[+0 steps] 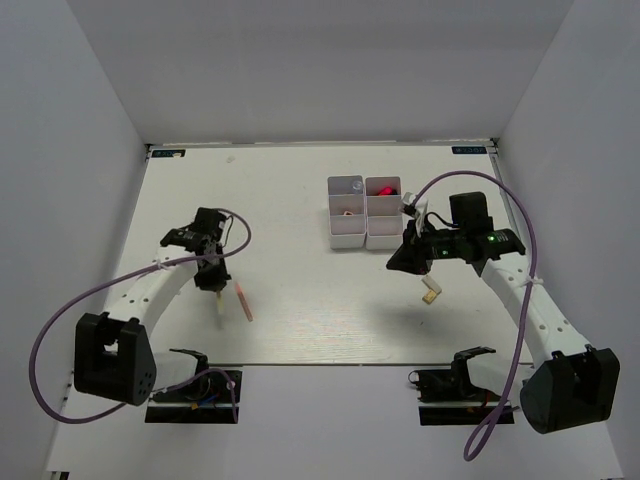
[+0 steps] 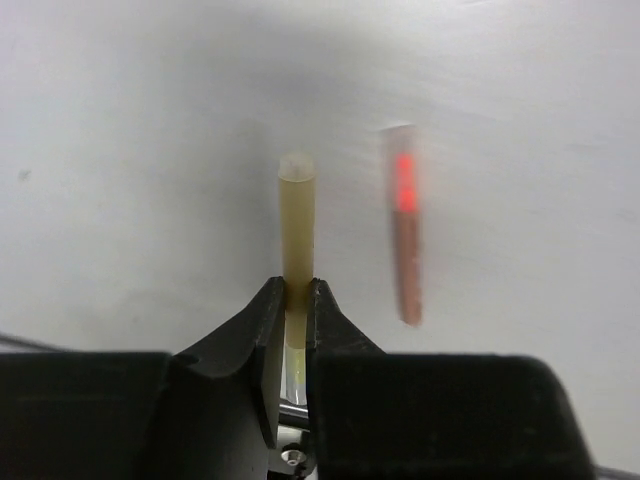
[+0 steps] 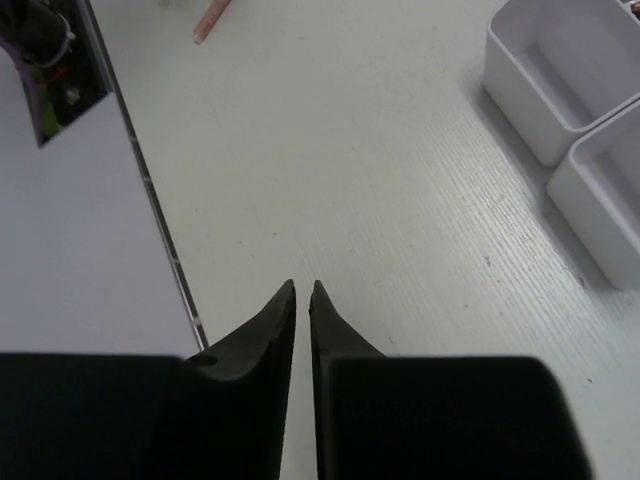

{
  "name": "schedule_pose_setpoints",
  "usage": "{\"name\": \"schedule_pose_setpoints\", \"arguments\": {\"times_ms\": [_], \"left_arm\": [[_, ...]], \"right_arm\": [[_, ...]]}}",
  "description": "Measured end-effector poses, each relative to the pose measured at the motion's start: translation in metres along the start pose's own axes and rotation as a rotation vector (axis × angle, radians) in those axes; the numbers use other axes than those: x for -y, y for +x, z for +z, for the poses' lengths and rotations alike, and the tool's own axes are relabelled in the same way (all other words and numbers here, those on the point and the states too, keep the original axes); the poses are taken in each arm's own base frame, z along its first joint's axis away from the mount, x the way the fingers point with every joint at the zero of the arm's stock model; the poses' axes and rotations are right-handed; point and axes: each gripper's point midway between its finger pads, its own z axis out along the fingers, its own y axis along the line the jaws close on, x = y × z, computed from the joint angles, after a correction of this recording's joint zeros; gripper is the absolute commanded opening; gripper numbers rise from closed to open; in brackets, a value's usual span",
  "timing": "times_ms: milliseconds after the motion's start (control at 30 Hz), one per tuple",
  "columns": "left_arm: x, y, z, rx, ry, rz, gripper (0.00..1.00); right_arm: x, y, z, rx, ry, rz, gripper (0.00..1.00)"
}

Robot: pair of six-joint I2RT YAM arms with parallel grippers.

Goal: Sort the stationery into containers
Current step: Place the pen in the storage box.

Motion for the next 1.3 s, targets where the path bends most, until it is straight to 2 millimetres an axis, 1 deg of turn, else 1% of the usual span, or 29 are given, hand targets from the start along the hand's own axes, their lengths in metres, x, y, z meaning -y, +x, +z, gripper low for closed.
{"name": "schedule_pose_setpoints", "arguments": {"times_ms": [33, 67, 167, 233, 300, 433, 500, 633, 700, 867, 967, 1067, 1200, 1300], "left_arm": [[0.012, -0.006, -0.007, 0.022, 0.038, 0.033, 0.0], [0.025, -0.015, -0.015, 0.052, 0.077, 0.069, 0.0], [0.072, -0.046, -0.045, 0.164, 0.207, 0.164, 0.0], [0.1, -0.063, -0.065, 0.233, 0.279, 0.215, 0.0], [0.126, -0.076, -0.085, 0.293, 0.345, 0.263, 0.0], [0.178, -0.096, -0.118, 0.397, 0.464, 0.37, 0.0], [0.206, -0.104, -0.131, 0.471, 0.524, 0.436, 0.0], [0.263, -0.109, -0.145, 0.629, 0.655, 0.571, 0.0], [0.286, -0.11, -0.146, 0.704, 0.73, 0.621, 0.0], [0.329, -0.121, -0.136, 0.847, 0.873, 0.712, 0.0], [0.35, -0.13, -0.135, 0.937, 0.963, 0.734, 0.0], [0.362, -0.143, -0.135, 1.007, 1.037, 0.712, 0.0], [0.37, -0.156, -0.134, 1.059, 1.103, 0.679, 0.0], [0.376, -0.16, -0.134, 1.062, 1.141, 0.653, 0.0]], "right_arm": [[0.003, 0.001, 0.0, -0.006, 0.012, 0.003, 0.05], [0.005, 0.002, 0.001, -0.01, 0.024, 0.007, 0.01], [0.013, 0.003, 0.001, -0.016, 0.064, 0.013, 0.01], [0.019, 0.004, 0.001, -0.018, 0.09, 0.011, 0.03], [0.023, 0.006, 0.001, -0.025, 0.111, 0.016, 0.05], [0.035, 0.009, 0.002, -0.039, 0.161, 0.025, 0.07], [0.042, 0.012, 0.003, -0.052, 0.184, 0.032, 0.07], [0.052, 0.019, 0.004, -0.073, 0.223, 0.041, 0.07], [0.055, 0.022, 0.004, -0.083, 0.237, 0.046, 0.07], [0.062, 0.028, 0.005, -0.099, 0.265, 0.05, 0.07], [0.066, 0.03, 0.005, -0.107, 0.279, 0.053, 0.07], [0.069, 0.032, 0.006, -0.116, 0.289, 0.056, 0.07], [0.071, 0.034, 0.005, -0.123, 0.299, 0.056, 0.07], [0.073, 0.036, 0.006, -0.126, 0.306, 0.055, 0.07]]}}
